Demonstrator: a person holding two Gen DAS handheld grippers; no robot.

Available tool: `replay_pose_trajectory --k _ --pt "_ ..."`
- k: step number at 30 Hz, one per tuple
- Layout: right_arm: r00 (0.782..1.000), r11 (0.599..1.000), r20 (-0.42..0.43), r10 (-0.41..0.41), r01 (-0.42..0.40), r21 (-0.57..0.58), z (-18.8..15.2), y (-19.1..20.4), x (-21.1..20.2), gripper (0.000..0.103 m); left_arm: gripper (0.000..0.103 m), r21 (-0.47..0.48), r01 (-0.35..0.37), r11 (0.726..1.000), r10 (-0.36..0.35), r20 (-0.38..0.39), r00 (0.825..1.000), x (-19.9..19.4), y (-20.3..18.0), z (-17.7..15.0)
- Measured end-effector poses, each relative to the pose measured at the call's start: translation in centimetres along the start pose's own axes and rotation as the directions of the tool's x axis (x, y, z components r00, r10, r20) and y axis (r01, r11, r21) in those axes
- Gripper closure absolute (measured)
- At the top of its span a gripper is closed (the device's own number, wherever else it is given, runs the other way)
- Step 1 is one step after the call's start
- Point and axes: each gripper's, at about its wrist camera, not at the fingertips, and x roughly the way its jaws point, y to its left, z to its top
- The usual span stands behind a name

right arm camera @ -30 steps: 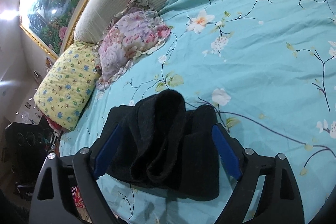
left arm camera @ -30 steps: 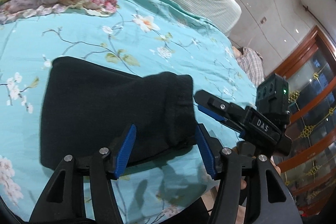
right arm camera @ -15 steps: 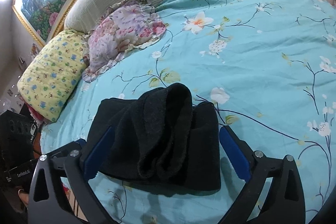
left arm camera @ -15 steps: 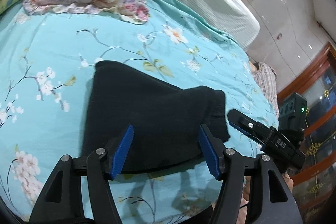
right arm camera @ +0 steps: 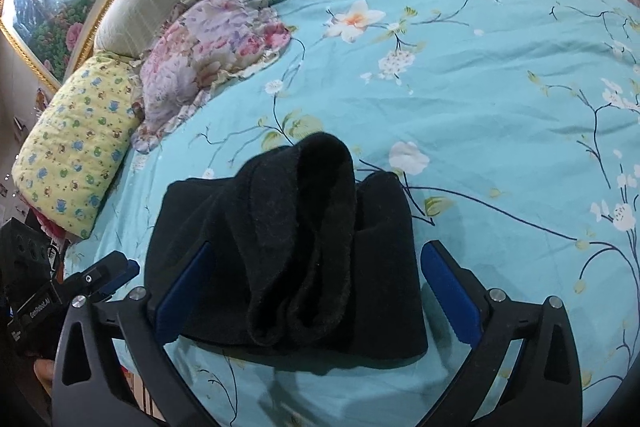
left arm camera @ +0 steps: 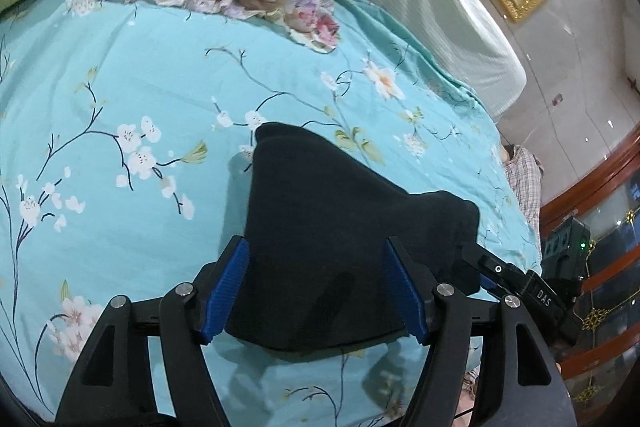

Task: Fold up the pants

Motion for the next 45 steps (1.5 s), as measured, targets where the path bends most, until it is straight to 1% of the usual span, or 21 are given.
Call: replay_pose_trajectory --k 5,12,17,19,25,27,30,32,35,36,37,38,40,45 --pt "1.000 0.999 -0.031 0.004 -0.003 0.041 -0.5 -0.2 1.0 0.001 0.033 -0.019 0.000 1.000 0.000 -0.030 1.000 1.2 1.0 0.4" --pt "1.000 0.998 -0.022 0.003 -0.001 0.061 -0.5 -0.5 1.4 0.001 0.032 -0.036 0.001 0.999 -0.003 -0.058 0.998 2.9 1.6 1.0" --pt "0.999 0.996 -0.042 0.012 -0.008 0.094 -0.9 -1.6 2.2 0.002 0.031 -0.041 0.000 0.999 -0.003 -0.073 0.997 3.9 1.7 1.4" --pt "0.999 0.995 -0.045 0.024 -0.020 0.100 -1.0 -1.9 2.4 0.005 0.029 -0.041 0.000 0.999 -0.003 -0.077 0.997 4.3 1.7 1.4" --pt "0.999 0.996 -0.027 0.035 -0.033 0.081 -1.4 -2.4 2.3 0.021 0.026 -0.048 -0.001 0.999 -0.004 -0.094 0.996 5.4 1.7 1.4" --pt "0.999 0.996 -0.019 0.043 -0.041 0.084 -1.6 -2.6 2.2 0.031 0.025 -0.053 0.000 0.999 -0.005 -0.100 0.995 5.8 1.8 1.4" --pt "0.997 0.992 -0.014 0.078 -0.076 0.102 -1.8 -3.4 2.1 0.040 0.025 -0.063 0.006 0.998 -0.013 -0.107 0.994 6.4 1.8 1.4" --pt "0.995 0.989 -0.013 0.101 -0.098 0.114 -1.9 -3.8 2.0 0.043 0.025 -0.059 0.005 0.998 -0.012 -0.109 0.994 6.7 1.6 1.4" --pt "0.992 0.985 -0.009 0.122 -0.120 0.124 -2.0 -4.1 2.0 0.044 0.026 -0.040 -0.004 0.999 0.000 -0.106 0.994 7.2 1.1 1.5" --pt "0.992 0.984 -0.008 0.125 -0.123 0.126 -2.0 -4.1 2.0 0.044 0.032 -0.034 0.000 0.999 -0.003 -0.107 0.994 7.4 1.0 1.5" --pt "0.992 0.984 -0.006 0.129 -0.127 0.128 -2.1 -4.2 2.0 0.044 0.041 -0.031 0.012 0.999 -0.016 -0.114 0.993 7.6 0.8 1.6" --pt "0.991 0.983 -0.004 0.133 -0.131 0.128 -2.1 -4.2 2.0 0.045 0.042 -0.029 0.010 1.000 -0.013 -0.119 0.993 7.8 0.7 1.6" --pt "0.990 0.982 -0.002 0.139 -0.137 0.126 -2.1 -4.3 2.0 0.045 0.048 -0.015 0.008 1.000 -0.009 -0.112 0.994 7.9 0.5 1.6" --pt "0.989 0.981 -0.002 0.148 -0.147 0.124 -2.1 -4.3 1.9 0.046 0.061 0.004 0.023 1.000 -0.022 -0.096 0.995 7.4 -0.1 1.4"
